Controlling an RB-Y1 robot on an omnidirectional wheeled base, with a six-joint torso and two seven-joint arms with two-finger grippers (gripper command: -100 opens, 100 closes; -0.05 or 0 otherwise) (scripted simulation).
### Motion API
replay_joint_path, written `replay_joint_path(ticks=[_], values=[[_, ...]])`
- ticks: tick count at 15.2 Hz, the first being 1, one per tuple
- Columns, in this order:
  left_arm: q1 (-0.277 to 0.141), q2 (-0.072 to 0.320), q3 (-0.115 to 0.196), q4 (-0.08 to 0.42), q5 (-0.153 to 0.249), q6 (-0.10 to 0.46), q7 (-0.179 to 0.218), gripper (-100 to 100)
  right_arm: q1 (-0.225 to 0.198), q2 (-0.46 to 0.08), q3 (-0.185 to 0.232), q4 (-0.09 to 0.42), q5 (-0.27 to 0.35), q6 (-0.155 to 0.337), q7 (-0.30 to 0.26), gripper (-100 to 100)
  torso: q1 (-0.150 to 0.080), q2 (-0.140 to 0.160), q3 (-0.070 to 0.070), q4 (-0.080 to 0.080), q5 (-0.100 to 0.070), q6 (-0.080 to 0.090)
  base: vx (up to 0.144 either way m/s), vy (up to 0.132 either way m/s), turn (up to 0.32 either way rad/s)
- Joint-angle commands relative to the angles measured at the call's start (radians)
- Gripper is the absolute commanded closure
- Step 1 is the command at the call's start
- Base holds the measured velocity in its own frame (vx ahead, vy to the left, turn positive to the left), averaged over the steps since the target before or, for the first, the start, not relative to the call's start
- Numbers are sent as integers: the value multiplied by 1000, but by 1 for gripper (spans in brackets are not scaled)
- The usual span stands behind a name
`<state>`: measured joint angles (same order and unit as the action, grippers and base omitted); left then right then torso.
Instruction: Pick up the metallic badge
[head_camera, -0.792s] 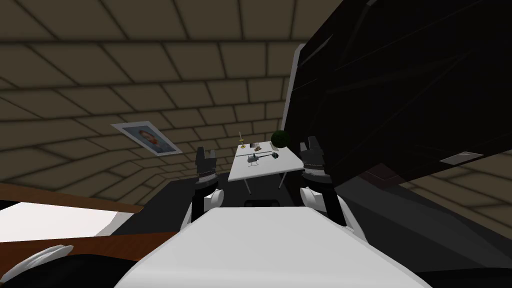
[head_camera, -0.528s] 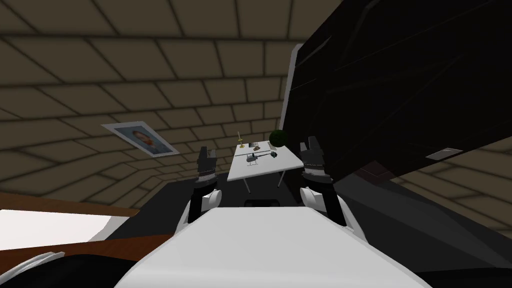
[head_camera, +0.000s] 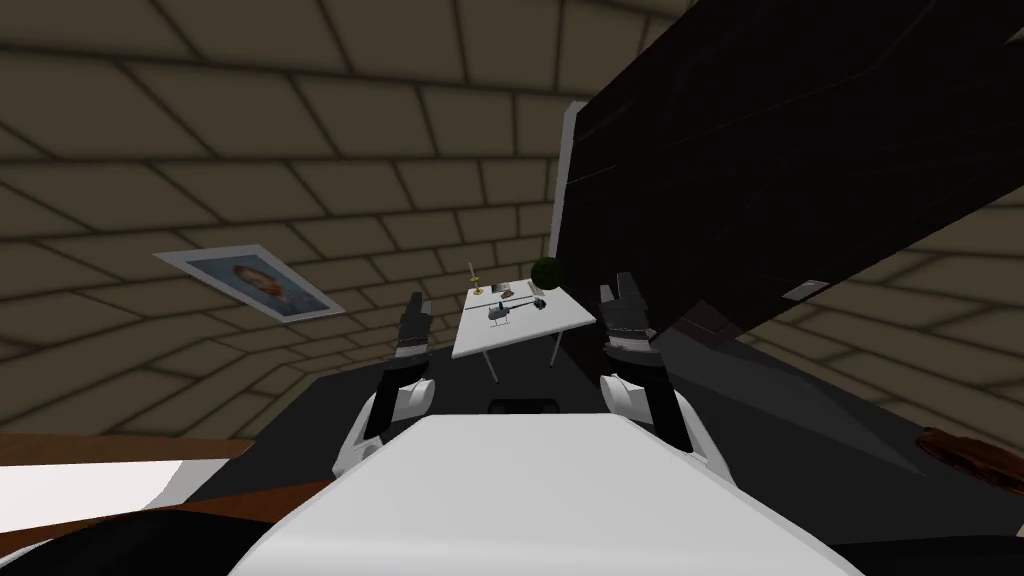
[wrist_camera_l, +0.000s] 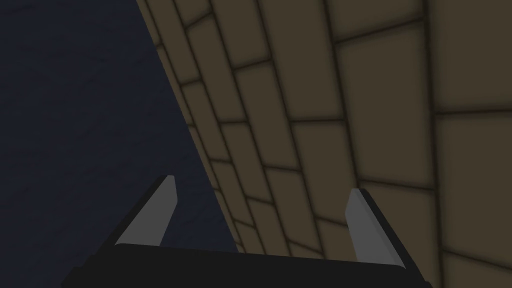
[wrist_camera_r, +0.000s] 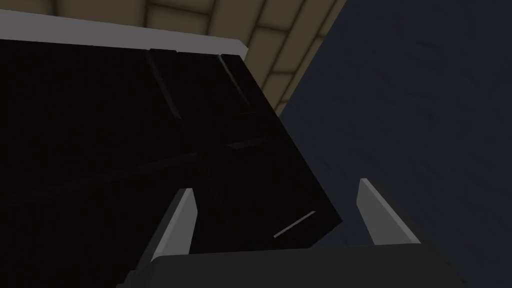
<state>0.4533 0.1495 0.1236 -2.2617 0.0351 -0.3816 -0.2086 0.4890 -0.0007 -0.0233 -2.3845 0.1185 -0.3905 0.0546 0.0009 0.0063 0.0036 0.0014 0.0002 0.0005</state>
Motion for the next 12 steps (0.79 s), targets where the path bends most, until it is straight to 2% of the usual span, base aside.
replay_joint_path(ticks=[1,2,5,7,8,10,11,12], values=[[-9,14,12,4,5,50,-16,-100,0,0,0,0,0,0,0,0,0,0,0,0,0,0,-81,-3,-135],[-9,14,12,4,5,50,-16,-100,0,0,0,0,0,0,0,0,0,0,0,0,0,0,-59,-4,-45],[-23,43,42,17,17,121,-57,-100,0,0,0,0,0,0,0,0,-1,-2,-1,0,0,0,-62,-8,-161],[-23,43,42,17,17,146,-57,-100,0,0,0,0,0,0,0,0,-1,-1,0,0,0,0,-66,-1,-106],[-31,57,58,25,24,181,-79,-100,0,0,0,0,0,0,0,0,0,-1,-1,0,0,-1,-58,-2,-129],[-31,57,58,25,24,198,-79,-100,0,0,0,0,0,0,0,0,0,-2,-1,0,0,0,-52,3,-116],[-39,69,75,34,31,233,-103,-100,0,0,0,0,0,0,0,0,0,-2,-1,0,0,0,-56,-9,-168],[-39,69,75,34,31,249,-103,-100,0,0,0,0,0,0,0,0,0,-2,-1,-1,0,0,-63,-14,-168]])
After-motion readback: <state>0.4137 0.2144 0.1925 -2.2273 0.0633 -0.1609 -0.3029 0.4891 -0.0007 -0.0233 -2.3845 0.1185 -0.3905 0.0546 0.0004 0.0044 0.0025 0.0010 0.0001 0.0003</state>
